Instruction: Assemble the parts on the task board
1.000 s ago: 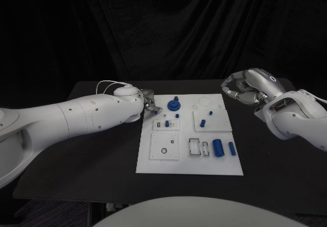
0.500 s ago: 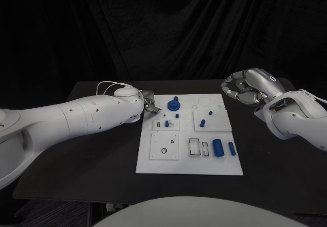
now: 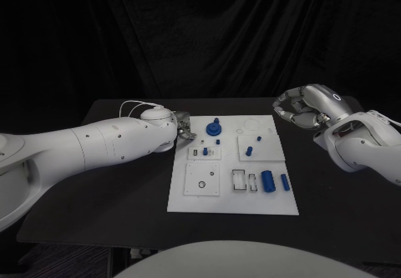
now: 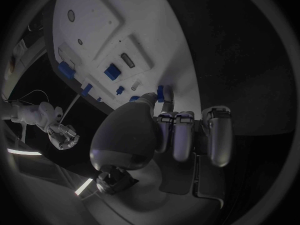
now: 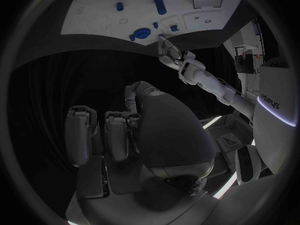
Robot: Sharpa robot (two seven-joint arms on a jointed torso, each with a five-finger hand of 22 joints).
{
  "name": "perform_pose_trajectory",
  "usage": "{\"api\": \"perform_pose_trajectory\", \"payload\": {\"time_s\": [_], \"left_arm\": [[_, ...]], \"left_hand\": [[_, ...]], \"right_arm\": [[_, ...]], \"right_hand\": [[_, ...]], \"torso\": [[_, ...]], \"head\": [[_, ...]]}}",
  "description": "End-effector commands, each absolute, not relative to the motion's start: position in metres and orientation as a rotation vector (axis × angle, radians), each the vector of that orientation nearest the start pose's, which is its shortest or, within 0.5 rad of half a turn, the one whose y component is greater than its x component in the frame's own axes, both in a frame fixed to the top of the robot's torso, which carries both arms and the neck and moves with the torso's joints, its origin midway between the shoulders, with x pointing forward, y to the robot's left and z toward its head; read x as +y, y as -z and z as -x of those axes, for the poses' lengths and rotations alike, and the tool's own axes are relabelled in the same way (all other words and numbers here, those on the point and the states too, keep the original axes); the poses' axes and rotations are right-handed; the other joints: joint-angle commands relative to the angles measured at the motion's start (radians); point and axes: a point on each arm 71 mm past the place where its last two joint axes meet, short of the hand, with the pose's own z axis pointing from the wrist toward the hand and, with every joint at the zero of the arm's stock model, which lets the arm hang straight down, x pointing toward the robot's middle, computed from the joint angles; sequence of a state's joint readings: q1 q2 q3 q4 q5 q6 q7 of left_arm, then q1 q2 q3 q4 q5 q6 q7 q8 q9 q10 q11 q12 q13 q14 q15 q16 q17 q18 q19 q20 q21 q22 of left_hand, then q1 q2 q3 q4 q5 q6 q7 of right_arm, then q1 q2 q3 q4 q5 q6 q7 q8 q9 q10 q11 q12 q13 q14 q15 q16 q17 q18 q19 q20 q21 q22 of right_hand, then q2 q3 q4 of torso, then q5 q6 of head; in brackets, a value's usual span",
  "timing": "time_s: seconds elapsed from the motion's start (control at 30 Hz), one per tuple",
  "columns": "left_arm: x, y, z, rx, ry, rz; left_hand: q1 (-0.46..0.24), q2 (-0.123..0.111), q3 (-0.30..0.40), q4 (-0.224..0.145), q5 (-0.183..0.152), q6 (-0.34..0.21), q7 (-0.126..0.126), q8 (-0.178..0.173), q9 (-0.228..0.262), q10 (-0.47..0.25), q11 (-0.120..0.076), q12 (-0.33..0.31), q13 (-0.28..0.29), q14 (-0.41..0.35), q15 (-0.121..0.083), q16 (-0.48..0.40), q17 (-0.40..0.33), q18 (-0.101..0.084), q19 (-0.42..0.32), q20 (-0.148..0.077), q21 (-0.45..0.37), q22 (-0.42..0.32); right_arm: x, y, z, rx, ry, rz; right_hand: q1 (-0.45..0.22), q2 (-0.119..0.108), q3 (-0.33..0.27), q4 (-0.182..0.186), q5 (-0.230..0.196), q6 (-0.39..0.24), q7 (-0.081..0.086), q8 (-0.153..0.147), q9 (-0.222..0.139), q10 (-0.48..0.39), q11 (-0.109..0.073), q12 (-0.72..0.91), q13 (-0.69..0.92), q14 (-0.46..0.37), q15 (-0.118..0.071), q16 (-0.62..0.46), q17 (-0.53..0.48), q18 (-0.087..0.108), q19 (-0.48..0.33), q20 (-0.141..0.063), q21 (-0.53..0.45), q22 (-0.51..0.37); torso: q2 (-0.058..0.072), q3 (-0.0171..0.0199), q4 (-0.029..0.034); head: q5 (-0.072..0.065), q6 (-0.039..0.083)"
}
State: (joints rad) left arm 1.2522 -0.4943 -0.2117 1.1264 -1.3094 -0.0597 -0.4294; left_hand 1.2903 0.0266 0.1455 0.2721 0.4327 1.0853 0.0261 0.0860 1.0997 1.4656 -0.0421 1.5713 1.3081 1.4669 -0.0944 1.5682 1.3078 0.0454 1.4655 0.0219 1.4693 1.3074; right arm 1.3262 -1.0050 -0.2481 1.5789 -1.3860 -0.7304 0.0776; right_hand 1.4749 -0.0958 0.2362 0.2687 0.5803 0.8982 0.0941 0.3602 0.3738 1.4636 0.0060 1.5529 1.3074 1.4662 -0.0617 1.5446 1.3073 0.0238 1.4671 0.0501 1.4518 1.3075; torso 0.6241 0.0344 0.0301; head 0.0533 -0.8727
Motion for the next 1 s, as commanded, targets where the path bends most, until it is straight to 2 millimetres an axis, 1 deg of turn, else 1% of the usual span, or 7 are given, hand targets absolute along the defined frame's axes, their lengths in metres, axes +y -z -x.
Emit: {"api": "perform_pose_trajectory", "payload": {"time_s": [0.03,0.17,0.43,0.53,0.77,0.97,1.0], "left_arm": [[0.155,0.255,-0.535,2.064,0.276,0.04],[0.156,0.255,-0.532,2.068,0.315,0.099],[0.162,0.253,-0.523,2.06,0.35,0.144],[0.166,0.251,-0.516,2.05,0.365,0.161],[0.171,0.248,-0.501,2.048,0.394,0.174],[0.173,0.246,-0.494,2.042,0.413,0.18],[0.173,0.246,-0.493,2.039,0.415,0.182]], "left_hand": [[-0.002,-0.024,0.051,-0.005,0.003,0.01,-0.004,0.007,0.008,0.105,-0.006,0.0,0.263,0.104,-0.001,0.003,0.263,-0.01,0.028,-0.004,-0.004,0.178],[-0.007,-0.047,0.105,-0.017,0.013,0.017,-0.006,0.013,0.015,0.105,-0.008,0.0,0.263,0.104,-0.003,0.003,0.263,-0.01,0.03,-0.006,-0.004,0.18],[-0.015,-0.064,0.141,-0.025,0.014,0.024,-0.008,0.018,0.021,0.105,-0.01,0.0,0.263,0.104,-0.004,0.003,0.263,-0.01,0.03,-0.007,-0.005,0.18],[-0.03,-0.074,0.166,-0.026,0.001,0.031,-0.009,0.023,0.025,0.105,-0.011,0.0,0.263,0.104,-0.006,0.003,0.263,-0.01,0.031,-0.008,-0.005,0.181],[-0.047,-0.081,0.184,-0.024,-0.018,0.035,-0.01,0.026,0.028,0.105,-0.012,0.0,0.263,0.104,-0.007,0.003,0.263,-0.01,0.032,-0.009,-0.005,0.182],[-0.069,-0.084,0.201,-0.021,-0.053,0.038,-0.01,0.027,0.032,0.105,-0.013,0.0,0.263,0.104,-0.008,0.003,0.263,-0.01,0.033,-0.01,-0.005,0.184],[-0.082,-0.084,0.202,-0.016,-0.072,0.039,-0.01,0.028,0.033,0.105,-0.012,0.0,0.263,0.104,-0.007,0.003,0.263,-0.011,0.034,-0.01,-0.004,0.185]], "right_arm": [[-0.268,0.165,-0.461,1.315,-0.645,0.114],[-0.269,0.165,-0.461,1.315,-0.644,0.113],[-0.271,0.165,-0.46,1.316,-0.64,0.11],[-0.272,0.165,-0.46,1.316,-0.637,0.108],[-0.273,0.165,-0.46,1.317,-0.634,0.106],[-0.273,0.165,-0.46,1.319,-0.633,0.105],[-0.273,0.165,-0.46,1.32,-0.633,0.105]], "right_hand": [[0.004,0.005,0.005,0.001,0.004,0.004,-0.001,0.006,-0.002,0.083,0.007,-0.005,0.237,0.096,0.009,-0.005,0.234,0.007,0.043,0.007,-0.005,0.222],[0.004,0.005,0.005,0.001,0.004,0.004,-0.001,0.006,-0.002,0.083,0.007,-0.005,0.237,0.096,0.009,-0.005,0.234,0.007,0.043,0.007,-0.005,0.222],[0.004,0.004,0.006,0.001,0.008,0.003,0.0,0.006,-0.002,0.081,0.008,-0.006,0.235,0.096,0.009,-0.006,0.232,0.008,0.043,0.007,-0.006,0.222],[0.004,0.004,0.006,0.001,0.008,0.003,0.0,0.006,-0.002,0.081,0.008,-0.006,0.235,0.096,0.009,-0.006,0.232,0.008,0.043,0.007,-0.006,0.222],[0.004,0.004,0.007,0.001,0.009,0.003,0.0,0.006,-0.002,0.081,0.008,-0.007,0.234,0.096,0.009,-0.005,0.233,0.008,0.043,0.007,-0.006,0.222],[0.004,0.004,0.007,0.001,0.009,0.003,0.0,0.006,-0.002,0.081,0.008,-0.007,0.234,0.096,0.009,-0.005,0.233,0.008,0.043,0.007,-0.006,0.222],[0.004,0.004,0.007,0.001,0.009,0.003,0.0,0.006,-0.002,0.081,0.008,-0.007,0.234,0.096,0.009,-0.005,0.233,0.008,0.043,0.007,-0.006,0.222]], "torso": [[0.0,0.0005,0.0019],[0.0,0.0012,0.0027],[0.001,-0.0005,0.0015],[0.001,-0.0002,0.0033],[0.0,0.0011,0.0058],[0.0,0.0019,0.0061],[-0.001,0.002,0.0062]], "head": [[-0.001,0.0],[-0.001,0.0],[0.004,0.0],[0.004,0.0],[0.004,0.0],[0.007,0.0],[0.007,0.0]]}}
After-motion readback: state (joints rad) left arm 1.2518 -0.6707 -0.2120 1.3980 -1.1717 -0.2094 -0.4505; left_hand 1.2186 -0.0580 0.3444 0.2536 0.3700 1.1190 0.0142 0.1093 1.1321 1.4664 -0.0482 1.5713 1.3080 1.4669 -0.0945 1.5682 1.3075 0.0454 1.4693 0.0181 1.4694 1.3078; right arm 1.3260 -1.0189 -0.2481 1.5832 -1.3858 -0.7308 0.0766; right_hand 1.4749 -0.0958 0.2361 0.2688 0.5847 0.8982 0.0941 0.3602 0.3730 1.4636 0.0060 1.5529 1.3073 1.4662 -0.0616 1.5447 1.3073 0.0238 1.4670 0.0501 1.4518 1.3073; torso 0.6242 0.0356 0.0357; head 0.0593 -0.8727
